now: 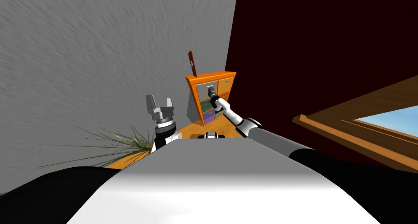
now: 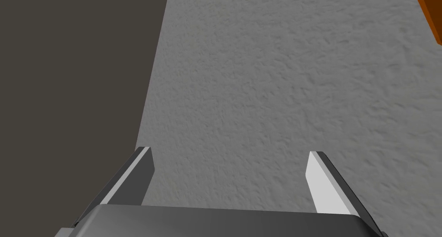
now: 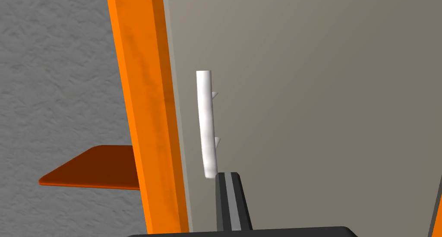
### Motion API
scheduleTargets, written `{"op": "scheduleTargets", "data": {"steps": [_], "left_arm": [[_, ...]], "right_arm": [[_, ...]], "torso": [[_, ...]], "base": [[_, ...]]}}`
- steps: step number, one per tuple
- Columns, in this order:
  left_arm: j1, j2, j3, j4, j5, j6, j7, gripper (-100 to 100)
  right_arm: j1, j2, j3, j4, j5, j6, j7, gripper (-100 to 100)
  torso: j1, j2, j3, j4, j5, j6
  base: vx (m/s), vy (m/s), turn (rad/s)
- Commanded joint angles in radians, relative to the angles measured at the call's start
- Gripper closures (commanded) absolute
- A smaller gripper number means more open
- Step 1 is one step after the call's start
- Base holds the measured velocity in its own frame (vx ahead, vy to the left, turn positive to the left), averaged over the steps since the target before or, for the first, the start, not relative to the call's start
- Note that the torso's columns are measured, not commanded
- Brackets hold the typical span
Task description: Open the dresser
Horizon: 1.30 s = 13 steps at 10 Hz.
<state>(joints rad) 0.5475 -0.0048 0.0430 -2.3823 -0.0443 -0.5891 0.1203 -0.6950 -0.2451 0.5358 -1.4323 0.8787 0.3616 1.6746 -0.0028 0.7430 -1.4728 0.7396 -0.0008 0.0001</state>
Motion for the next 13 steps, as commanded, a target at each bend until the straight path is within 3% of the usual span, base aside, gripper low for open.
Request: {"op": "scheduleTargets", "data": {"steps": [1, 3, 4, 9, 11, 12, 13], "left_arm": [[0.000, 0.000, 0.000, 0.000, 0.000, 0.000, 0.000, 0], [0.000, 0.000, 0.000, 0.000, 0.000, 0.000, 0.000, 0], [0.000, 0.000, 0.000, 0.000, 0.000, 0.000, 0.000, 0], [0.001, 0.000, 0.000, 0.000, 0.000, 0.000, 0.000, 0], [0.000, 0.000, 0.000, 0.000, 0.000, 0.000, 0.000, 0], [0.000, 0.000, 0.000, 0.000, 0.000, 0.000, 0.000, 0], [0.000, 0.000, 0.000, 0.000, 0.000, 0.000, 0.000, 0]], "right_arm": [[-0.019, -0.007, 0.006, 0.004, -0.022, 0.004, 0.006, 100], [-0.023, -0.009, 0.009, 0.004, -0.027, 0.006, 0.007, 100], [-0.029, -0.012, 0.010, 0.010, -0.029, 0.014, 0.016, -100], [-0.038, -0.016, 0.012, 0.019, -0.029, 0.024, 0.027, -100], [-0.084, -0.025, 0.017, 0.044, -0.072, 0.046, 0.046, -100], [-0.073, -0.024, 0.015, 0.038, -0.061, 0.039, 0.040, -100], [-0.043, -0.017, 0.012, 0.022, -0.033, 0.028, 0.029, 100]], "torso": [[0.001, -0.001, 0.000, 0.000, 0.000, 0.000], [0.002, -0.004, -0.003, -0.001, 0.001, 0.000], [0.006, -0.010, -0.006, -0.003, 0.002, 0.000], [0.002, -0.003, -0.002, -0.001, 0.001, 0.000], [0.000, 0.000, 0.000, 0.000, 0.000, 0.000], [0.002, -0.004, -0.002, -0.001, 0.000, 0.000], [0.002, -0.004, -0.003, -0.001, 0.001, 0.000]], "base": [[-0.190, -0.107, -0.016], [-0.138, -0.076, -0.005], [0.060, 0.035, 0.032], [0.118, 0.080, 0.019], [0.066, 0.025, 0.060], [0.035, 0.011, 0.010], [-0.045, -0.018, -0.080]]}}
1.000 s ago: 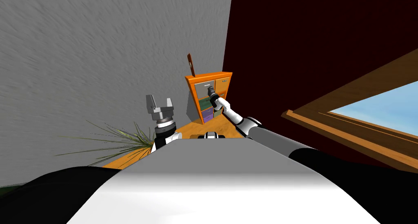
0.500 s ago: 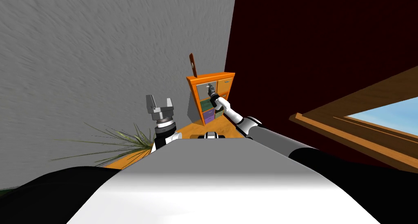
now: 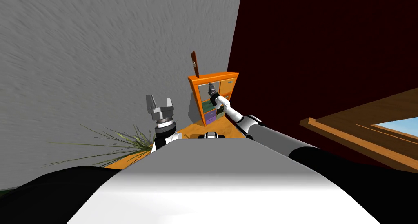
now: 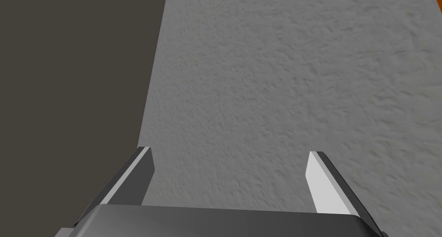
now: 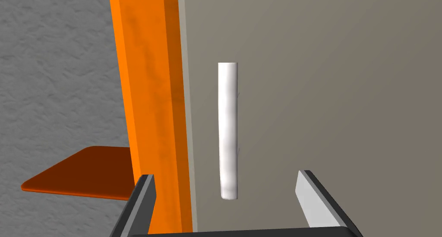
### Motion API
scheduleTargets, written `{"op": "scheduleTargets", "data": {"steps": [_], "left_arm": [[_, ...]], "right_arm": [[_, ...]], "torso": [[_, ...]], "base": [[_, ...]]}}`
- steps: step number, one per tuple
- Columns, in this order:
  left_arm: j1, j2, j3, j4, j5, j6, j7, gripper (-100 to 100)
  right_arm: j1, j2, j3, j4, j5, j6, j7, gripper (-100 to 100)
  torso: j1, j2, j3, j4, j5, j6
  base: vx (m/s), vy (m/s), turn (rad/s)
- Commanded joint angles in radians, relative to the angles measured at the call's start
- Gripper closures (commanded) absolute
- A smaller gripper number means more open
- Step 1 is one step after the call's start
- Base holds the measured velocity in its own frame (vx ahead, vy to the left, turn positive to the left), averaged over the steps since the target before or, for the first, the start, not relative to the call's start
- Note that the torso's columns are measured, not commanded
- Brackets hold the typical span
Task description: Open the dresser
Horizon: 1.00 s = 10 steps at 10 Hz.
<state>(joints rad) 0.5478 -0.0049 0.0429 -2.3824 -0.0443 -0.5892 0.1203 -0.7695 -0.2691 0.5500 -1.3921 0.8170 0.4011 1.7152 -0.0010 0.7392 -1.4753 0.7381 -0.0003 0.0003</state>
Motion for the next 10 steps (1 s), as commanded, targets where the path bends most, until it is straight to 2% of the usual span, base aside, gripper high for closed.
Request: {"op": "scheduleTargets", "data": {"steps": [1, 2, 6, 7, 8, 9, 10], "left_arm": [[0.000, 0.000, 0.000, 0.000, 0.000, 0.000, 0.000, 0], [0.000, 0.000, 0.000, 0.000, 0.000, 0.000, 0.000, 0], [0.000, 0.000, 0.000, 0.000, 0.000, 0.000, 0.000, 0], [0.000, 0.000, 0.000, 0.000, 0.000, 0.000, 0.000, 0], [0.000, 0.000, 0.000, 0.000, 0.000, 0.000, 0.000, 0], [0.000, 0.000, 0.000, 0.000, 0.000, 0.000, 0.000, 0], [0.000, 0.000, 0.000, 0.000, 0.000, 0.000, 0.000, 0]], "right_arm": [[0.017, 0.005, -0.004, -0.005, 0.020, -0.009, -0.007, 100], [0.018, 0.005, 0.007, -0.013, 0.019, -0.031, -0.012, -100], [0.016, 0.004, 0.029, -0.022, 0.010, -0.070, -0.017, -100], [0.017, 0.005, 0.019, -0.014, 0.018, -0.068, -0.020, -100], [-0.013, -0.002, 0.019, 0.004, -0.006, -0.065, -0.020, -100], [-0.026, -0.006, 0.019, 0.011, -0.017, -0.061, -0.019, -100], [-0.013, -0.003, 0.017, 0.005, -0.005, -0.066, -0.021, -100]], "torso": [[-0.001, 0.003, 0.002, 0.001, 0.000, 0.000], [0.001, -0.001, -0.001, -0.001, 0.000, -0.002], [0.000, -0.003, -0.002, -0.001, 0.000, 0.000], [0.000, -0.001, 0.000, 0.000, 0.000, 0.000], [0.006, 0.001, 0.001, 0.001, 0.001, 0.000], [0.009, 0.000, 0.000, 0.000, 0.003, -0.001], [0.007, -0.002, -0.001, 0.000, 0.002, -0.001]], "base": [[-0.032, -0.013, -0.032], [0.012, -0.090, 0.057], [0.056, -0.165, 0.048], [0.029, -0.091, 0.014], [0.054, -0.012, 0.036], [0.073, 0.015, 0.061], [0.031, 0.011, 0.011]]}}
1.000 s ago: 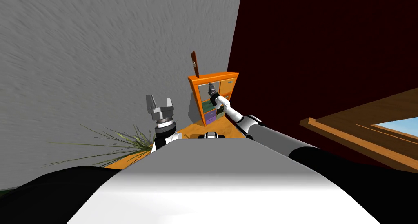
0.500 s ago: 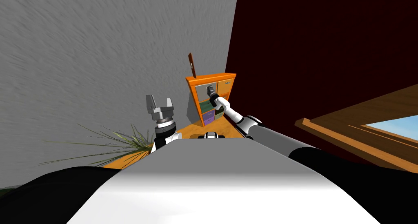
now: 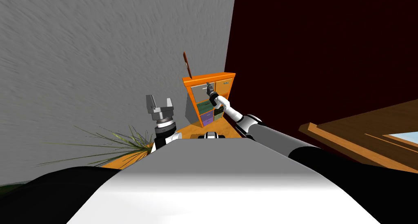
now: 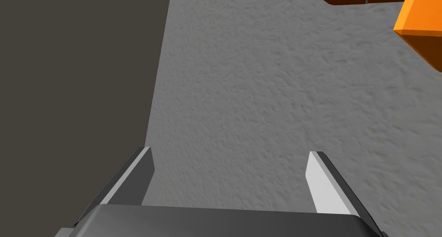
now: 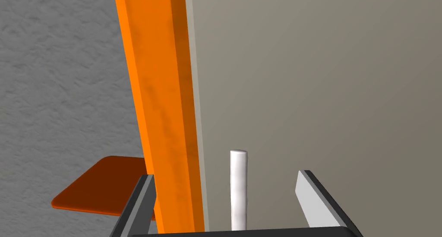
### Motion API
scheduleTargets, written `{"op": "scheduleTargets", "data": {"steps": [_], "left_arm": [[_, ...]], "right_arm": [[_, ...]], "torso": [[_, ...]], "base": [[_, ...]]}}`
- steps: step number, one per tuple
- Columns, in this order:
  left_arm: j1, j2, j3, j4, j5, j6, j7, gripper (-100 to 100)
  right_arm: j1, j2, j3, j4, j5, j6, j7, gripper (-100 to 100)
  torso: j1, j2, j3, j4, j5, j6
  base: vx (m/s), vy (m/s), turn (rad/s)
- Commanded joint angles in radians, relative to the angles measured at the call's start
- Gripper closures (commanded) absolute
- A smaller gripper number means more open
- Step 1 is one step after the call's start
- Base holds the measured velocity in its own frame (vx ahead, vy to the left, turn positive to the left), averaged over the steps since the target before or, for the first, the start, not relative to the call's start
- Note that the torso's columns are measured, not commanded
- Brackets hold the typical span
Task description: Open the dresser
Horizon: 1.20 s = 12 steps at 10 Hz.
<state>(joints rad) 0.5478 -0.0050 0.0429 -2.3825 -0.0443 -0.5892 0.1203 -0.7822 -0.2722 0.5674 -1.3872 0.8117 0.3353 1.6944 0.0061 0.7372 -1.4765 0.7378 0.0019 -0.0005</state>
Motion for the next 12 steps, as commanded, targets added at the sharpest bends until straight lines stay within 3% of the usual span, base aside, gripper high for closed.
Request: {"op": "scheduleTargets", "data": {"steps": [1, 6, 11, 12], "left_arm": [[0.000, 0.000, 0.000, 0.000, 0.000, 0.000, 0.000, 0], [0.000, 0.000, 0.000, 0.000, 0.000, 0.000, 0.000, 0], [0.000, 0.000, 0.000, 0.000, 0.000, 0.000, 0.000, 0], [0.000, 0.000, 0.000, 0.000, 0.000, 0.000, 0.000, 0]], "right_arm": [[0.030, 0.008, 0.001, -0.018, 0.024, -0.008, -0.001, 100], [-0.017, -0.003, 0.010, 0.001, -0.020, 0.001, 0.003, 100], [-0.018, -0.005, 0.021, -0.008, -0.033, 0.001, 0.007, 100], [-0.055, -0.012, 0.029, 0.021, -0.066, 0.012, 0.014, -100]], "torso": [[-0.004, 0.002, 0.001, 0.000, -0.001, 0.001], [-0.011, 0.006, 0.004, 0.003, -0.004, 0.002], [-0.009, 0.006, 0.004, 0.003, -0.003, 0.001], [-0.010, 0.005, 0.003, 0.004, -0.003, 0.002]], "base": [[-0.044, -0.005, -0.064], [-0.134, -0.067, -0.014], [-0.139, -0.071, -0.024], [-0.097, -0.057, 0.042]]}}
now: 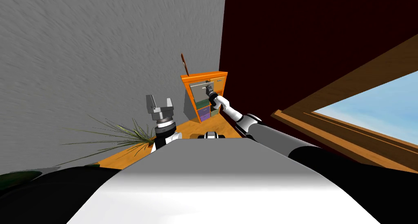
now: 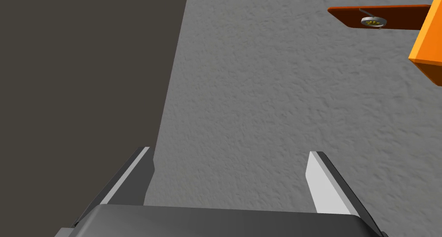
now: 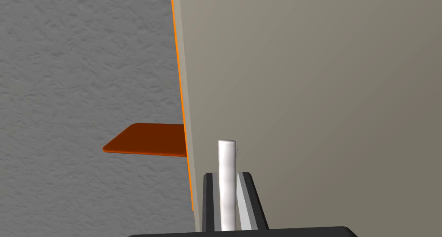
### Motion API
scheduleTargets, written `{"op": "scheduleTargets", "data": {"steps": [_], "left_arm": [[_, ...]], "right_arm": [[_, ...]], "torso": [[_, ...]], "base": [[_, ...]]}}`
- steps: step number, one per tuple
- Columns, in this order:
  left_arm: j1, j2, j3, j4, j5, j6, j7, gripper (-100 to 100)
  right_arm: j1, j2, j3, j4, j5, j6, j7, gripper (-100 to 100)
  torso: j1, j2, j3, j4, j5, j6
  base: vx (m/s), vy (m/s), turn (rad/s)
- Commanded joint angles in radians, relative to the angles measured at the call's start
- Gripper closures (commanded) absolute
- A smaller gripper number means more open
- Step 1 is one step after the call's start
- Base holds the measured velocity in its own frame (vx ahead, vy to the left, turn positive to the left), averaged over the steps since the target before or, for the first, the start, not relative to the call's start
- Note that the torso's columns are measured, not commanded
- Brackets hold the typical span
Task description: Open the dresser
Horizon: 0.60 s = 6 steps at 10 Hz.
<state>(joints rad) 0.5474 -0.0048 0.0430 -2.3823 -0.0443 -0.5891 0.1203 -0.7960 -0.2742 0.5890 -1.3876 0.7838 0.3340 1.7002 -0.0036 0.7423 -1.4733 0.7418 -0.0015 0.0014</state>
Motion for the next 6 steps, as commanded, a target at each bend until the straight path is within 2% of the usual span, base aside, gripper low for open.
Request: {"op": "scheduleTargets", "data": {"steps": [1, 6], "left_arm": [[0.000, 0.000, 0.000, 0.000, 0.000, 0.000, 0.000, 0], [0.000, 0.000, 0.000, 0.000, 0.000, 0.000, 0.000, 0]], "right_arm": [[-0.062, -0.015, 0.011, 0.032, -0.057, 0.020, 0.012, -100], [-0.165, -0.040, 0.030, 0.086, -0.152, 0.053, 0.032, -100]], "torso": [[0.004, -0.005, -0.003, -0.002, 0.001, -0.001], [0.003, -0.003, -0.002, -0.003, 0.001, -0.001]], "base": [[-0.030, -0.016, 0.061], [-0.020, -0.011, 0.039]]}}
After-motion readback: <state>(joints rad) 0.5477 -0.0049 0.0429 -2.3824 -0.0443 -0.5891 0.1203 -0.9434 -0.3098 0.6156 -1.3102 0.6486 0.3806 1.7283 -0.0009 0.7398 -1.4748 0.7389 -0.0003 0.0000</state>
